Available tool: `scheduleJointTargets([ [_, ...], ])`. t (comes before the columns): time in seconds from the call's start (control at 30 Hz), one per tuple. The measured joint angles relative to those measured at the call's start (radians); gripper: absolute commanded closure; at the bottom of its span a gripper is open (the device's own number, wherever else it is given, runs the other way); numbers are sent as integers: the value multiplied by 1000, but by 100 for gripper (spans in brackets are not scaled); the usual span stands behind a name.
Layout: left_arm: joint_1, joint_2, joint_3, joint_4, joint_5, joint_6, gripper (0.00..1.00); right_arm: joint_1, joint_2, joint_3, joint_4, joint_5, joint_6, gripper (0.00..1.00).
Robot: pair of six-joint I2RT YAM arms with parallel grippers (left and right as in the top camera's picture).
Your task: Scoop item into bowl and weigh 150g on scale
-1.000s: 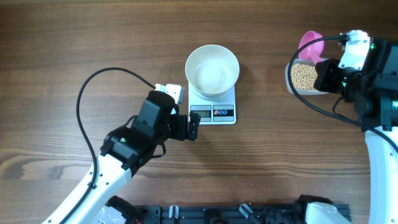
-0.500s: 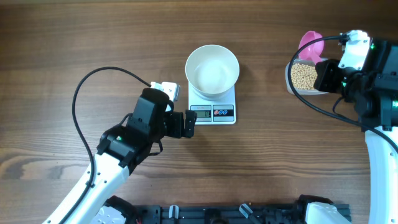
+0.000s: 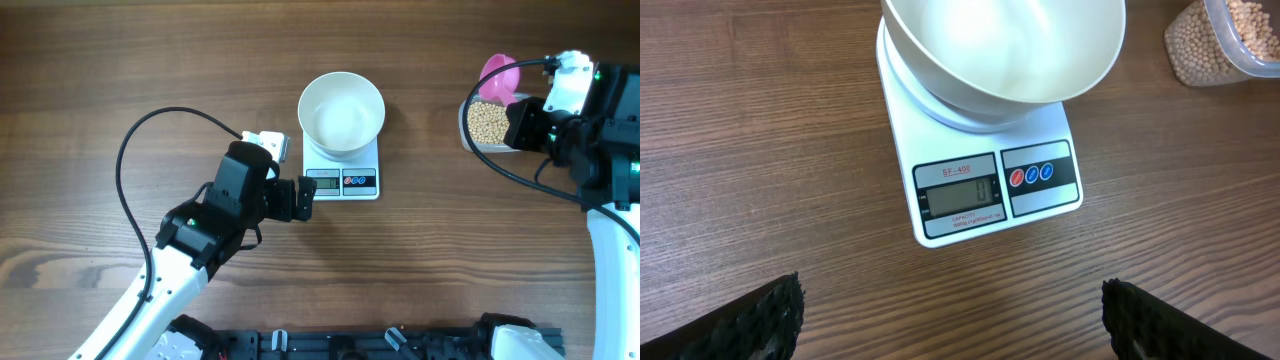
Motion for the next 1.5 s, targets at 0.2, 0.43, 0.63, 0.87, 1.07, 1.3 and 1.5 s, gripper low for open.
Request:
scheduleJointTargets([
  [0.2, 0, 0, 0, 0, 0, 0, 0, 0, 0, 2, -111, 0, -83, 96],
  [0.43, 0, 0, 0, 0, 0, 0, 0, 0, 2, 2, -136, 21, -192, 96],
  [0.63, 0, 0, 0, 0, 0, 0, 0, 0, 35, 2, -157, 121, -200, 96],
  [0.87, 0, 0, 0, 0, 0, 0, 0, 0, 83, 2, -136, 126, -200, 96],
  [1.07, 0, 0, 0, 0, 0, 0, 0, 0, 83, 2, -42, 140, -200, 96],
  [1.3, 0, 0, 0, 0, 0, 0, 0, 0, 83, 2, -31, 230, -188, 96],
  [1.5, 0, 0, 0, 0, 0, 0, 0, 0, 143, 2, -5, 314, -241, 96],
])
